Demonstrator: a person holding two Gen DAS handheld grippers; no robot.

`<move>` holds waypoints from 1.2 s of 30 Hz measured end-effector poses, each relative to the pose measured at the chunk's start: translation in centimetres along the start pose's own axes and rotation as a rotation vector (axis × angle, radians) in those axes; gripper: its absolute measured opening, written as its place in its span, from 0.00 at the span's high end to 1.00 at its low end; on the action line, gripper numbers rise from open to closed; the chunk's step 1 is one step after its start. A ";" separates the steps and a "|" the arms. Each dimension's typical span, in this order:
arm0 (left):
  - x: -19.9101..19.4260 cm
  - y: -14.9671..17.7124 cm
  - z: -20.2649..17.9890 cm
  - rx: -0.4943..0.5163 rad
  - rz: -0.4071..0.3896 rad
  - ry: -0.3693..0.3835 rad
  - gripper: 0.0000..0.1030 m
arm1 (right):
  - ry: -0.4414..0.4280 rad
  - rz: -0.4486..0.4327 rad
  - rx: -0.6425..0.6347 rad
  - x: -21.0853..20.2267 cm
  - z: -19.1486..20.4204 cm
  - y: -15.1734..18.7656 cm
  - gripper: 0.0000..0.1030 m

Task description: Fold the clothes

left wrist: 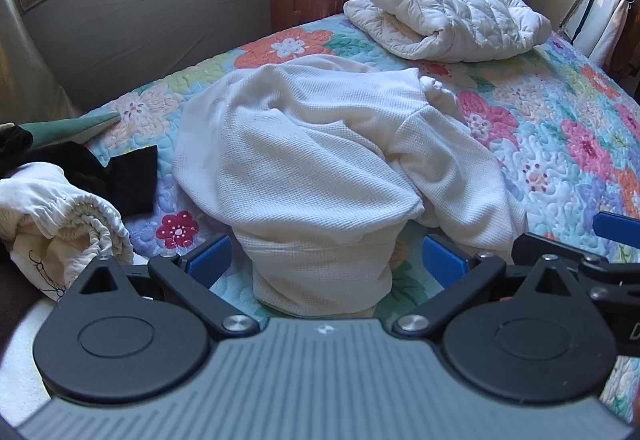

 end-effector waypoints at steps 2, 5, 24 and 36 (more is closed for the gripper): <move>0.0 0.1 -0.2 0.005 -0.001 0.007 0.00 | -0.002 0.002 0.006 0.0 -0.1 0.1 0.00; 0.2 0.1 -0.2 0.007 0.002 0.027 0.00 | -0.006 0.006 0.014 0.1 -0.3 0.3 0.00; 2.3 0.1 0.2 -0.063 0.029 0.106 0.00 | -0.044 0.025 0.062 0.7 -1.4 0.1 0.00; 3.0 0.1 0.3 -0.084 0.045 0.165 0.00 | -0.051 0.030 0.105 1.4 -2.4 0.1 0.00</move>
Point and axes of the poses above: each gripper's, at about its wrist camera, not at the fingertips, and x roughly the way its jaws point, z to its left, y to its underside, the point moved 2 cm from there along x, roughly the way its jaws point, and after that the axes turned 13 degrees about z, right-handed, at the moved point
